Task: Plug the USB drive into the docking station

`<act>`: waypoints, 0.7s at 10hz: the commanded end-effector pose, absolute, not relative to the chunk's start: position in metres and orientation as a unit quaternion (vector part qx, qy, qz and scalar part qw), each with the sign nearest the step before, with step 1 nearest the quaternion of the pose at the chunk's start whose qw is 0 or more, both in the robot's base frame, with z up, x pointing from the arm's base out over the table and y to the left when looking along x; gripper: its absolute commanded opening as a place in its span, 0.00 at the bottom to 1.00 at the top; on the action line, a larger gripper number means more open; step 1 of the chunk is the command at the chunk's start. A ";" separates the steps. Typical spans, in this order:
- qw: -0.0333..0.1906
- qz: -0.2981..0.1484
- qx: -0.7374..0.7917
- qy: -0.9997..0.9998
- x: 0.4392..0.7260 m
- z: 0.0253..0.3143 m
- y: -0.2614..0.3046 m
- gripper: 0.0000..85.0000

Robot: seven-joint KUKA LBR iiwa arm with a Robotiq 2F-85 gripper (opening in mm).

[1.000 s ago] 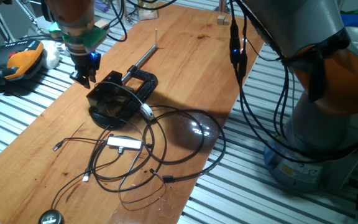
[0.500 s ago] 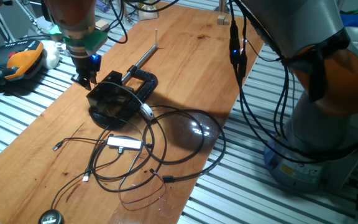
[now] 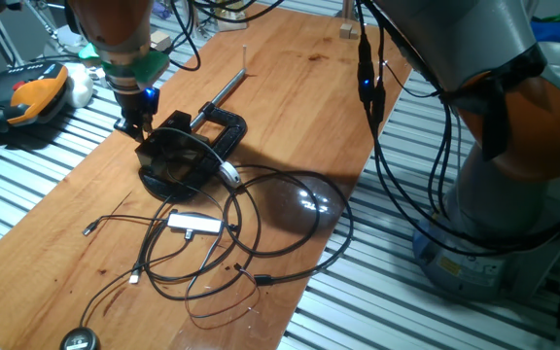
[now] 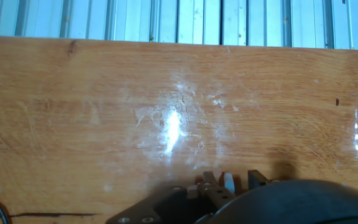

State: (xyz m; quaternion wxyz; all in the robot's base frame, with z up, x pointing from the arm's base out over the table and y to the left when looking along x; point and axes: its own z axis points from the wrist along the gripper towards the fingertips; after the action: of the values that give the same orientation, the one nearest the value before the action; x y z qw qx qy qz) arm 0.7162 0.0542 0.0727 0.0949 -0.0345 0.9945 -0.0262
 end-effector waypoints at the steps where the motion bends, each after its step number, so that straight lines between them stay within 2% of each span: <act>1: 0.094 -0.026 -0.035 0.995 0.716 0.071 0.054 0.40; 7: 0.097 -0.028 -0.041 0.994 0.713 0.060 0.052 0.40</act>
State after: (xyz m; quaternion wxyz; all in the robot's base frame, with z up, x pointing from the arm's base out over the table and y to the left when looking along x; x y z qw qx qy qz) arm 0.7130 0.0517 0.0599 0.0974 -0.0408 0.9940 -0.0281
